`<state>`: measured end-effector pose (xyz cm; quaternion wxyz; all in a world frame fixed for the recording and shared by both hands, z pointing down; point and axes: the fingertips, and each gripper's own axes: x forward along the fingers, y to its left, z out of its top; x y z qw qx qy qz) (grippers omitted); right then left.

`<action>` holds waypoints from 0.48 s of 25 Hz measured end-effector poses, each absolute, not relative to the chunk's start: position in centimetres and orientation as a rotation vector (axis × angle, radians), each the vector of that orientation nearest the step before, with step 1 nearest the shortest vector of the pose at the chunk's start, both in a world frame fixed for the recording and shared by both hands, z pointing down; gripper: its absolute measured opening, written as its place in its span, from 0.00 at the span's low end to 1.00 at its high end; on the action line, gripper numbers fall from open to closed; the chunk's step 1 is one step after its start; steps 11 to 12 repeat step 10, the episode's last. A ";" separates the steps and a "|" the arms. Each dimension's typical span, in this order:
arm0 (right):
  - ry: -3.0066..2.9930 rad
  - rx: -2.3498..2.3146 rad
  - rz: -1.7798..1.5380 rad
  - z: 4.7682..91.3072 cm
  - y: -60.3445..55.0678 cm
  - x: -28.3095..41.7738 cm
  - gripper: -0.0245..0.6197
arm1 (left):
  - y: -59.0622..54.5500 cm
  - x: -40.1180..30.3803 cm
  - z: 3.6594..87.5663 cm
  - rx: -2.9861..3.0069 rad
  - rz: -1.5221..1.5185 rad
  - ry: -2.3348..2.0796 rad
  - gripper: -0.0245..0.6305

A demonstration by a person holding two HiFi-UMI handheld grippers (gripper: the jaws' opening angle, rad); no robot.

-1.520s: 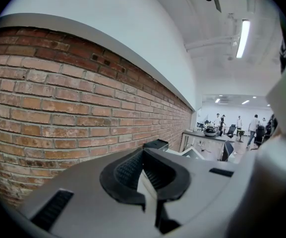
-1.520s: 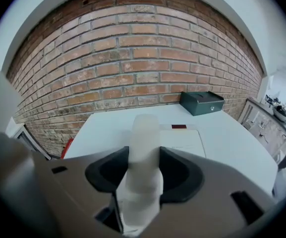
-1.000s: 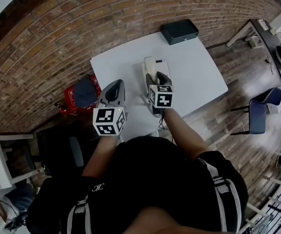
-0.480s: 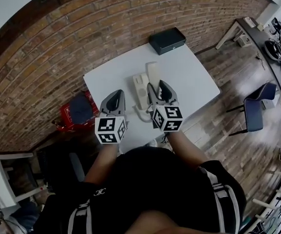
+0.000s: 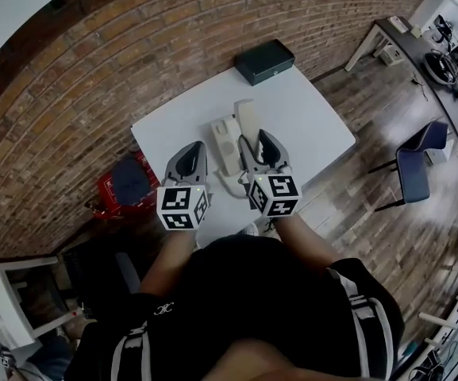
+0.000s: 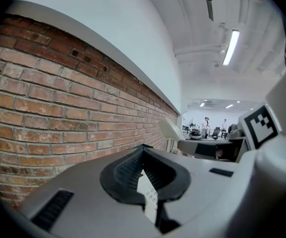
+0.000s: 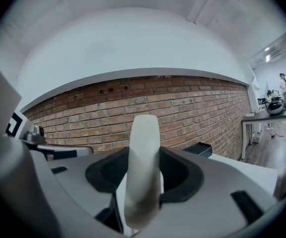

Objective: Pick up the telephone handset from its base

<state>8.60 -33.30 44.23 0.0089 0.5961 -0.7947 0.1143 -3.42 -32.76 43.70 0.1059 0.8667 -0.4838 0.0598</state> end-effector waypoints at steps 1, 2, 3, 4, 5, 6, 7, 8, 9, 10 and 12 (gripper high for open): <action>-2.482 1.865 0.356 44.2 -33.3 8.7 0.32 | -32.7 -3.4 43.6 2.557 0.176 -1.424 0.04; -2.482 1.868 0.356 44.2 -33.2 8.7 0.32 | -32.6 -3.3 43.6 2.559 0.176 -1.423 0.04; -2.482 1.870 0.354 44.1 -33.2 8.7 0.32 | -32.6 -3.3 43.5 2.560 0.177 -1.422 0.04; -2.482 1.871 0.351 44.1 -33.2 8.7 0.32 | -32.5 -3.3 43.5 2.560 0.177 -1.422 0.04; -2.482 1.871 0.349 44.0 -33.1 8.7 0.32 | -32.5 -3.3 43.4 2.560 0.177 -1.422 0.04; -2.482 1.870 0.347 44.0 -33.1 8.6 0.32 | -32.4 -3.3 43.4 2.560 0.177 -1.423 0.04; -2.481 1.869 0.348 44.0 -33.0 8.6 0.32 | -32.3 -3.4 43.4 2.560 0.176 -1.423 0.04; -2.481 1.868 0.349 44.1 -32.9 8.5 0.32 | -32.2 -3.5 43.4 2.560 0.176 -1.424 0.04; -2.482 1.867 0.351 44.1 -32.8 8.4 0.32 | -32.2 -3.5 43.3 2.560 0.176 -1.425 0.04; -2.482 1.866 0.352 44.1 -32.7 8.3 0.32 | -32.1 -3.6 43.3 2.561 0.177 -1.425 0.04; -2.482 1.866 0.352 44.1 -32.7 8.3 0.32 | -32.1 -3.6 43.3 2.561 0.177 -1.425 0.04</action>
